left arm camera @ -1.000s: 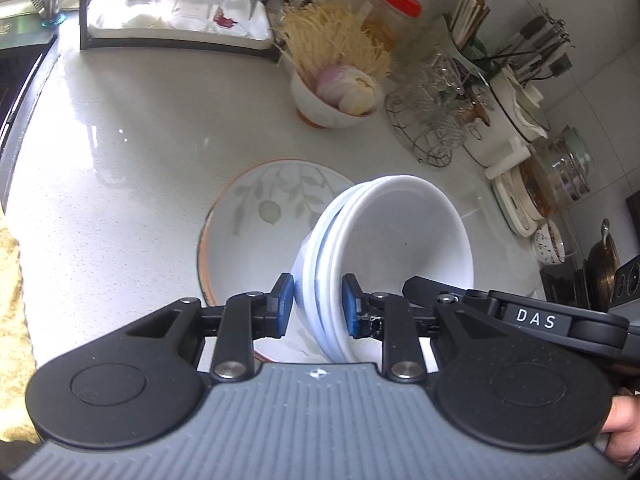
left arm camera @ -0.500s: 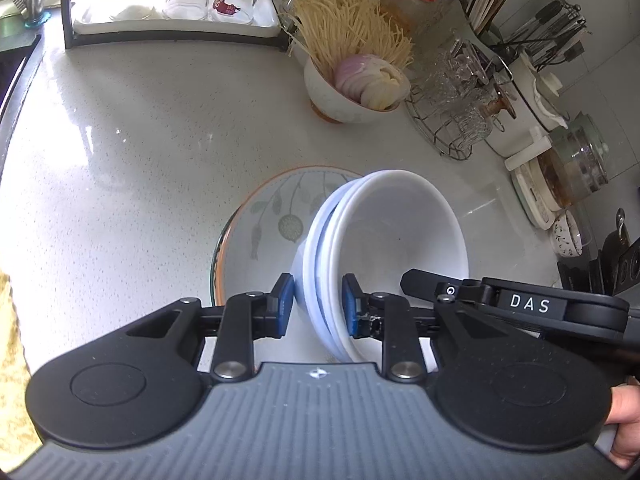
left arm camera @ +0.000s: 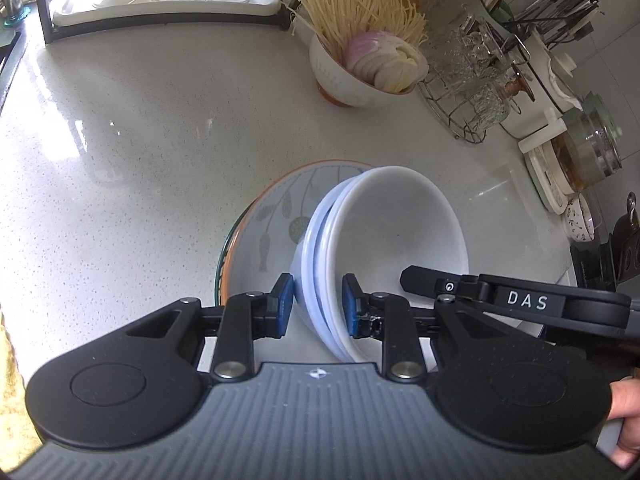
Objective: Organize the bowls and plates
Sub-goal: 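Lower the stacked bowls onto the plates and open both grippers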
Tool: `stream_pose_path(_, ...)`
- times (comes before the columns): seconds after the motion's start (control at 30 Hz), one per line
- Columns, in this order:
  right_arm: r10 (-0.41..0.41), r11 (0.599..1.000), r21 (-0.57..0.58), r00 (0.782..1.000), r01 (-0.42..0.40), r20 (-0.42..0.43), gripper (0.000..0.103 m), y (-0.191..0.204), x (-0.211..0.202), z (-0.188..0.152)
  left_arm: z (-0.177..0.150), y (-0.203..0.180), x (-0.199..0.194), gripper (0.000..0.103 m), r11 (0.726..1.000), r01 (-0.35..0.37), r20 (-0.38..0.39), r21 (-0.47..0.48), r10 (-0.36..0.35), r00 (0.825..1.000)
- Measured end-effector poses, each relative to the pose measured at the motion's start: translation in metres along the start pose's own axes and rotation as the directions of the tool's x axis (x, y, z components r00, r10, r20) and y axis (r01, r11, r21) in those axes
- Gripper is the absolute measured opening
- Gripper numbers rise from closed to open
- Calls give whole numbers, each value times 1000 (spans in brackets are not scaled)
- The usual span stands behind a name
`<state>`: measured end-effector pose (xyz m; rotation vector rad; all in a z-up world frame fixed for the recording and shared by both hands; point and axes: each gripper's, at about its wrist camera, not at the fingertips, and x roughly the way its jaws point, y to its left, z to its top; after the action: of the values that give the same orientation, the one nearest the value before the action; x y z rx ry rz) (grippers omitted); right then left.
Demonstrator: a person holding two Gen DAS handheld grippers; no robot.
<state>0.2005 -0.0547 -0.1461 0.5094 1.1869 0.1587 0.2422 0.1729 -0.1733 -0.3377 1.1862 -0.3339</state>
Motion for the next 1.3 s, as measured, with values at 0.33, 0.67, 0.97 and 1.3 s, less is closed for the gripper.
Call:
stream_pose_path(0.33, 2, 1000, -18, 1000, -1, 19, 40, 4, -7, 3, 1, -4, -9, 58, 1000, -19, 6, 1, 19, 1000)
stream_pose_path(0.67, 16, 1000, -18, 997, -15, 72, 51, 1, -40, -7, 3, -22, -39, 59, 995, -69, 37, 68, 66, 997)
stream_pose_path(0.97, 30, 993, -122, 983, -8, 179, 51, 12, -73, -8, -8, -51, -80, 59, 987, -113, 163, 111, 94, 982)
stream_pose_path(1.3, 71, 982, -188, 956, -18, 284, 51, 5, -132, -15, -29, -95, -129, 59, 977, -172, 283, 126, 131, 950)
